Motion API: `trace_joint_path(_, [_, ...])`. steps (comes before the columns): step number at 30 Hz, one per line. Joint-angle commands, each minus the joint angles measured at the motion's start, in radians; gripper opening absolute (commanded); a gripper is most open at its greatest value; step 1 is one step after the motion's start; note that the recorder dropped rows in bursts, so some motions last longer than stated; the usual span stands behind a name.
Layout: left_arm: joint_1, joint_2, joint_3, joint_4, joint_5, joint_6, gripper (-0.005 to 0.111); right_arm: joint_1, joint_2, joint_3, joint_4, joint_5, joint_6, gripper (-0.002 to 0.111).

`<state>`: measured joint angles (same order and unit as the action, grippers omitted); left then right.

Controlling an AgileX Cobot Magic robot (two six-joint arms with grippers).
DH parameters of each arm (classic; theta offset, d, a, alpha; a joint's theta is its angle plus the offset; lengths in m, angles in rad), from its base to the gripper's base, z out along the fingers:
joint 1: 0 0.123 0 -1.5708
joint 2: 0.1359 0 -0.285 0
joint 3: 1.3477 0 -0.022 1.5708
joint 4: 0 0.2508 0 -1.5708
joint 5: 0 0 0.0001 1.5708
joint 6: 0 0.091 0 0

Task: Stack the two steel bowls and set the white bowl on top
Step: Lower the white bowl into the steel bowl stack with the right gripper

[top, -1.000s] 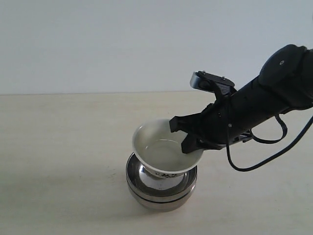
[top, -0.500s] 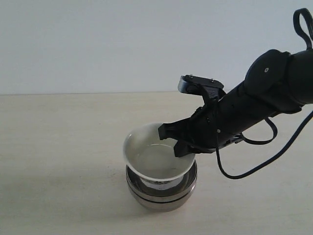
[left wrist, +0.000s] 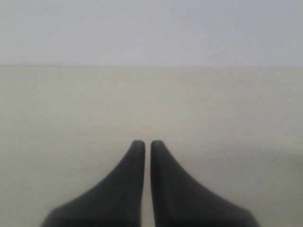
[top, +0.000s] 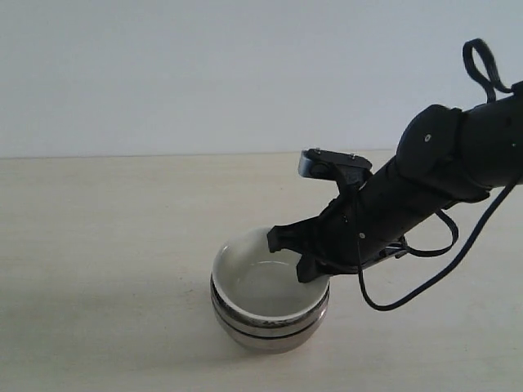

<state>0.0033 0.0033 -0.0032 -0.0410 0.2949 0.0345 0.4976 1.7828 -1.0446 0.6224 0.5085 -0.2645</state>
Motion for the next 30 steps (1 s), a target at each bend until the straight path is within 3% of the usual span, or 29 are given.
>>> trace_joint_path(1, [0.003,-0.003,0.003,0.0,0.001,-0.002,0.004,-0.001,0.006,-0.002,0.003,-0.03,-0.009,0.0])
trace_joint_path(9, [0.003,-0.003,0.003,0.0,0.001,-0.002,0.004,-0.001,0.006,-0.002,0.016,-0.025,0.0,0.003])
trace_joint_path(10, [0.003,-0.003,0.003,0.0,0.001,-0.002,0.004,-0.001,0.006,-0.002,0.018,-0.025,0.0,0.007])
trace_joint_path(14, [0.003,-0.003,0.003,0.0,0.001,-0.002,0.004,-0.001,0.006,-0.002,0.018,-0.027,-0.006,0.048])
trace_joint_path(16, [0.003,-0.003,0.003,0.0,0.001,-0.002,0.004,-0.001,0.006,-0.002,0.018,-0.027,-0.008,0.059])
trace_joint_path(30, [0.003,-0.003,0.003,0.0,0.001,-0.002,0.004,-0.001,-0.085,-0.004,0.018,-0.012,-0.039,0.059])
